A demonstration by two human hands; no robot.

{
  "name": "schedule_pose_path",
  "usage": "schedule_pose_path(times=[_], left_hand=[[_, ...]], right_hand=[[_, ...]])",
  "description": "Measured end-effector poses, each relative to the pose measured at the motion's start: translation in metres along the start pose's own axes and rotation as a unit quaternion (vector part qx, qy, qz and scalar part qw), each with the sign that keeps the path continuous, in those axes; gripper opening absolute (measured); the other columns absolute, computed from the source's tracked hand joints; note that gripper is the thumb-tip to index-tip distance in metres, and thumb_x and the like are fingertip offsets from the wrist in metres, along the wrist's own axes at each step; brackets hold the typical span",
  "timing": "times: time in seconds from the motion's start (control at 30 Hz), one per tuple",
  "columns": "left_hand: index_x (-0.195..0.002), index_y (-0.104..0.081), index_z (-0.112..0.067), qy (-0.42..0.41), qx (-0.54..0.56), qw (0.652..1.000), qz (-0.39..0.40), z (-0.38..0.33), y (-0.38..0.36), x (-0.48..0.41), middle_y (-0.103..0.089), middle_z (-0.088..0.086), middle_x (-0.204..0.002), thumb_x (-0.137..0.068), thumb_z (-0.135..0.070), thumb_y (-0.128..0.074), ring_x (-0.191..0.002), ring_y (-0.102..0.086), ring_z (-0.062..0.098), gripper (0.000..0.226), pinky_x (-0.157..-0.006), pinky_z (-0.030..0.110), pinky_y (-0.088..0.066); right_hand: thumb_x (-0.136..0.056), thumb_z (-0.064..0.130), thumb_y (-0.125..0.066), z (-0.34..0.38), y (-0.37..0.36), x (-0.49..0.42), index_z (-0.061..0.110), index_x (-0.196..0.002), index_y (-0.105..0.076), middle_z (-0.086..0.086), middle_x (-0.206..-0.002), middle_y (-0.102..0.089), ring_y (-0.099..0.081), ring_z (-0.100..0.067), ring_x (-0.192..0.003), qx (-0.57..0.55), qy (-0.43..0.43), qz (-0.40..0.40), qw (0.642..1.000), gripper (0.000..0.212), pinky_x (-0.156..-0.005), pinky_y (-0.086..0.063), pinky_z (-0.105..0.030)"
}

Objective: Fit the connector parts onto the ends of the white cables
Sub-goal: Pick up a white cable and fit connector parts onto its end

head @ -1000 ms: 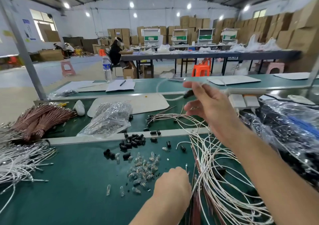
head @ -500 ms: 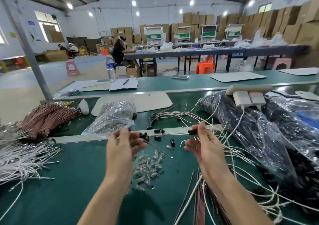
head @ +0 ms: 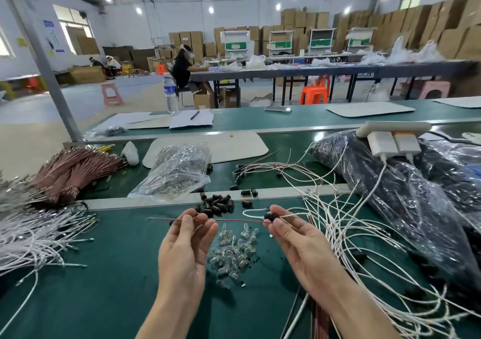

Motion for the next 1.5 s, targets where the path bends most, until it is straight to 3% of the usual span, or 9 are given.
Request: schedule_pose_path(times=[0.3,1.17,1.5], left_hand=[[-0.097,-0.064,-0.007,0.001,0.016,0.999,-0.027,-0.004,0.006,-0.002,-0.073,0.003,-0.072,-0.103,-0.011,-0.051,-0.066,-0.073,0.014,0.015,-0.06,0.023,-0.06],[-0.095,-0.064,-0.008,0.028,0.056,0.998,-0.023,0.001,0.003,-0.002,-0.073,0.004,-0.071,-0.102,-0.011,-0.051,-0.063,-0.073,0.013,0.015,-0.057,0.023,-0.059],[-0.096,-0.067,-0.002,0.038,0.007,0.999,-0.005,0.006,-0.001,0.004,-0.074,0.006,-0.074,-0.097,-0.012,-0.058,-0.063,-0.072,0.013,0.013,-0.057,0.021,-0.059]], right_hand=[[-0.075,0.003,-0.069,0.0,-0.006,0.0,0.004,-0.09,-0.081,-0.016,-0.096,-0.076,-0.076,-0.021,-0.087,-0.034,0.004,-0.007,0.999,0.019,-0.069,-0.059,-0.018],[-0.078,0.0,-0.068,-0.002,-0.01,0.006,0.005,-0.104,-0.078,-0.018,-0.112,-0.073,-0.074,-0.024,-0.095,0.01,-0.006,0.032,0.999,0.028,-0.075,-0.06,-0.026],[-0.077,0.002,-0.07,0.001,-0.015,0.007,0.006,-0.106,-0.078,-0.017,-0.113,-0.073,-0.074,-0.024,-0.095,-0.001,0.017,0.052,0.999,0.031,-0.076,-0.059,-0.025]])
Point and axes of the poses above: each hand's wrist, its own x-axis away from the middle knuckle, its own y-axis out of the back of the hand, z = x × y, the point moved 7 cm from there along -x, towards the middle knuckle
